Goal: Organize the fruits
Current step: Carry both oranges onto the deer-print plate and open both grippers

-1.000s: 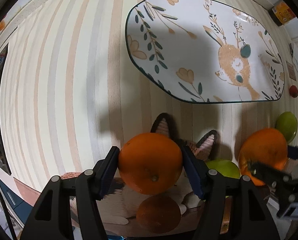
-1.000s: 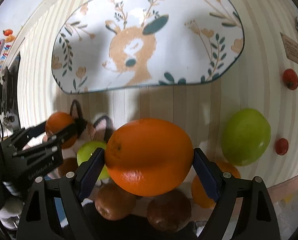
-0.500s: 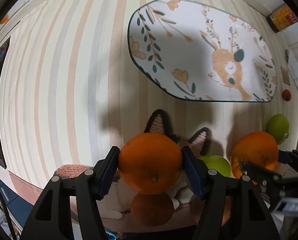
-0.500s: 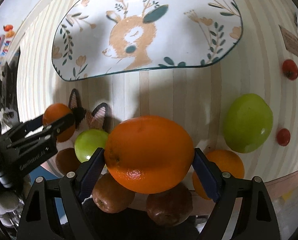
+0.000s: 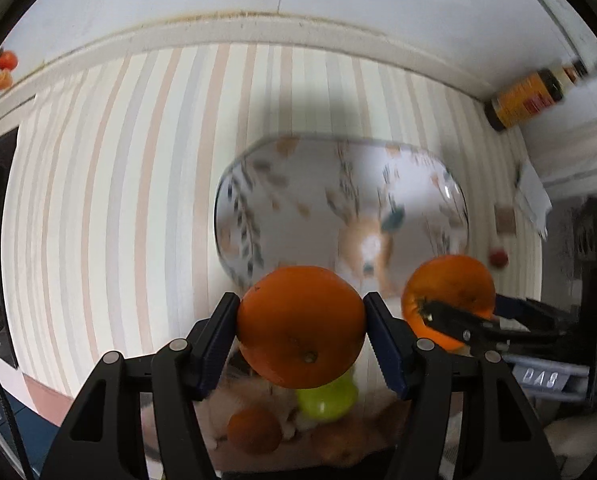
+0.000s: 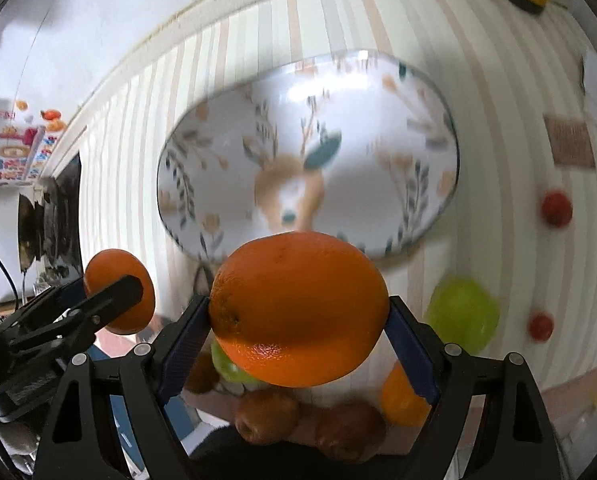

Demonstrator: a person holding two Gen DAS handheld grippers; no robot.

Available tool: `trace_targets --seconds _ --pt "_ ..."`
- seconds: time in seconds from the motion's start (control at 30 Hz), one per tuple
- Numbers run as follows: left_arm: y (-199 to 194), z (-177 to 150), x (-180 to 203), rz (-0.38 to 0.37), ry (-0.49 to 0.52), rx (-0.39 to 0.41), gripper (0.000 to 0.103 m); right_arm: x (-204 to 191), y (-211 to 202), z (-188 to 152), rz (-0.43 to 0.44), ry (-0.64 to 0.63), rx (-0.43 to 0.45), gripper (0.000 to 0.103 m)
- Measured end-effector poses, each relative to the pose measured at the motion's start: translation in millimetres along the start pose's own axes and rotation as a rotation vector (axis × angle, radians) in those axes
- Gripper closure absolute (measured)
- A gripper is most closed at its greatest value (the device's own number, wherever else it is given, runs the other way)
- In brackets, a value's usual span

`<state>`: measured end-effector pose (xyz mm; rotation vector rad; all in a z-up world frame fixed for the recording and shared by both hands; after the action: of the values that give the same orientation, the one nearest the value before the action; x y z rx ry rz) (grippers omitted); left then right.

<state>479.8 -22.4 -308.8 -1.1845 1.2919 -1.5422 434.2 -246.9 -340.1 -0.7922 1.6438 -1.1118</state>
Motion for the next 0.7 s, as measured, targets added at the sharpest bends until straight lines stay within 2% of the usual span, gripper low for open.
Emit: trace_targets --seconds 0.2,0.33,0.5,0.7 --pt "41 46 -12 -0.006 -0.096 -0.067 0.042 -11 7 59 -0.081 -0.044 0.031 0.015" --pt "74 69 -19 0.002 -0.145 -0.13 0.042 -15 19 85 -0.107 -0.064 0.031 0.014" --pt "90 78 -22 -0.025 -0.18 -0.165 0.042 -18 31 102 -0.148 -0.098 0.016 0.014" --pt "94 84 -14 0.016 -0.153 -0.172 0.042 -21 31 110 -0.164 -0.11 0.013 0.014"
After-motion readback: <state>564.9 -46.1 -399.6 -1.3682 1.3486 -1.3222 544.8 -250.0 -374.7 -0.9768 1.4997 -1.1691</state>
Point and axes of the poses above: each gripper's, at about its wrist camera, not at the fingertips, and y roughly the way its jaws point, x to its right, z to its top, the point moved 2 cm from there along y, roughly the way its jaws point, and after that the axes turned 7 degrees about y, right-handed, at the moved point
